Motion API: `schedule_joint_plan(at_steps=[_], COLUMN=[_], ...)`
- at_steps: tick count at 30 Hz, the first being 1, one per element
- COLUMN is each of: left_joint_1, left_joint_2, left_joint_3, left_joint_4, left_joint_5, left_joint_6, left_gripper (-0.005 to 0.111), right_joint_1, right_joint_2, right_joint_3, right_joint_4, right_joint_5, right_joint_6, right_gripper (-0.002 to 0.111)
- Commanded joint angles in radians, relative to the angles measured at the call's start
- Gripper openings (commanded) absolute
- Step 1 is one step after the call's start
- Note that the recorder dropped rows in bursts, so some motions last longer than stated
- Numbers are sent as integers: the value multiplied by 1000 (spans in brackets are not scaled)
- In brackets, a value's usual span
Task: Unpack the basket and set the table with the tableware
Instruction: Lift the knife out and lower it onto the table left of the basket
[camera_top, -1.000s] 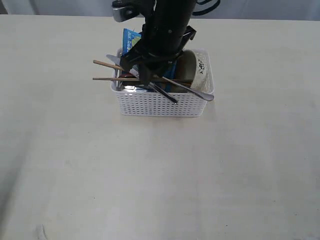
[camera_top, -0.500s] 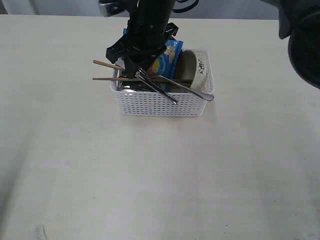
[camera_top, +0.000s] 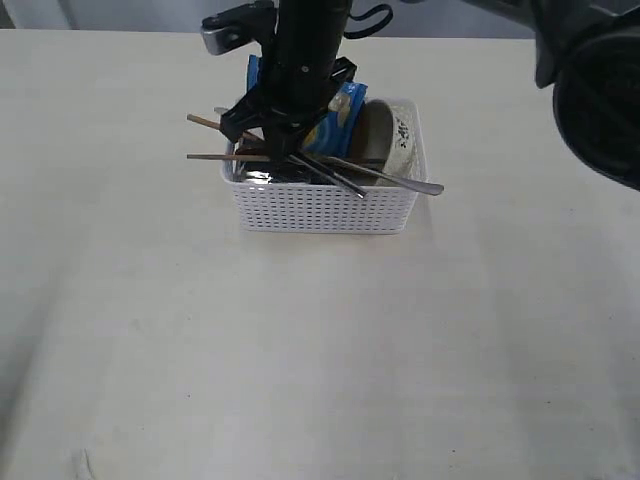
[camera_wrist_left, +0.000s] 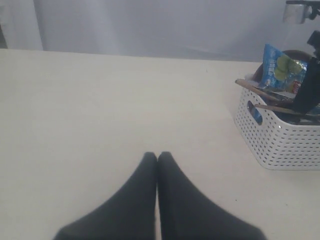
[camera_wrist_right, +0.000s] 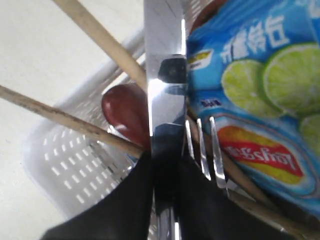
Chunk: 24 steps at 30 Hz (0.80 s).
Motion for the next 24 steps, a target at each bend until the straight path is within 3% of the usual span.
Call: schedule_joint_plan(at_steps=[1, 6, 16, 24], left_joint_1=[-5, -5, -5, -5], left_joint_2=[-4, -4, -4, -4], left_joint_3=[4, 4, 4, 4], left_joint_4=[1, 1, 1, 1], left_joint_5=[-2, -2, -2, -2], left_joint_6=[3, 3, 3, 3], left_gripper=[0, 0, 0, 0], right_joint_1=[-1, 24, 322, 436], right_joint_2=[-101, -226, -237, -127], right_joint_3=[-3, 1, 13, 13], right_joint_4=[-7, 20, -68, -83], right_joint_5=[2, 2, -37, -97], right_joint_6=[-12, 210, 700, 935], right_gripper=[0, 0, -1, -1])
